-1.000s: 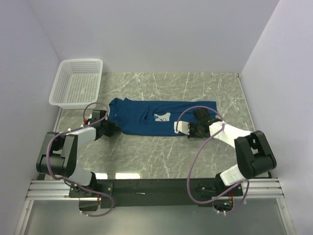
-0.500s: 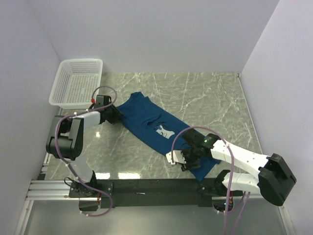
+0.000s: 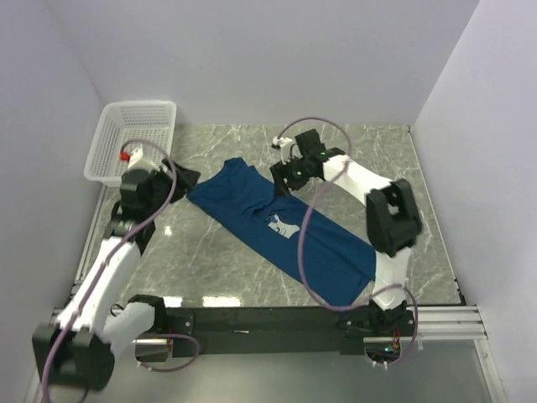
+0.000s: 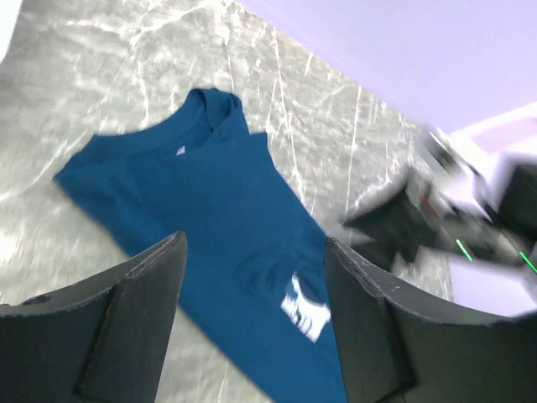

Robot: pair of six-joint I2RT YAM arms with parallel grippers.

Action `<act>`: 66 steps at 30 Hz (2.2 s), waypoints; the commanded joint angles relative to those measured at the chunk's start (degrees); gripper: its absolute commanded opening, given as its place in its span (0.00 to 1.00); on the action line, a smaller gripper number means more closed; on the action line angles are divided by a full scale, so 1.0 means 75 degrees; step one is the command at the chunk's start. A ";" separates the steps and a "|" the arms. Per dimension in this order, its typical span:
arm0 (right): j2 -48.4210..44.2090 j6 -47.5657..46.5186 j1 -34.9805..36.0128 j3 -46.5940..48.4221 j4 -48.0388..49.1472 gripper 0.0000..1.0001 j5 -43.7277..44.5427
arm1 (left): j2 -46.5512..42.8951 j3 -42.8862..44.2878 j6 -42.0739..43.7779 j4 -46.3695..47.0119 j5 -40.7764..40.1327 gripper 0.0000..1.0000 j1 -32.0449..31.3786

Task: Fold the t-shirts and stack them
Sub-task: Fold the tshirt

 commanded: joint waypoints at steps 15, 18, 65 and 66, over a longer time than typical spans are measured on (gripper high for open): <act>0.3636 0.2806 -0.0077 0.3539 -0.0866 0.75 0.0075 | -0.3649 -0.1752 -0.0825 -0.1844 0.0459 0.74 0.0058; 0.3883 0.2783 -0.0066 0.3728 -0.1078 0.71 -0.0242 | -0.3567 -0.1681 -0.0883 -0.1845 0.0577 0.74 0.0046; -0.3240 -0.0487 -0.3686 -0.2141 -0.0118 0.70 -0.1906 | 0.6897 0.2935 -0.2968 -0.0987 -0.0172 0.63 -0.3809; -0.3416 -0.0464 -0.3722 -0.2294 -0.0106 0.70 -0.1988 | 0.6979 0.2995 -0.3016 -0.1117 -0.0382 0.61 -0.3833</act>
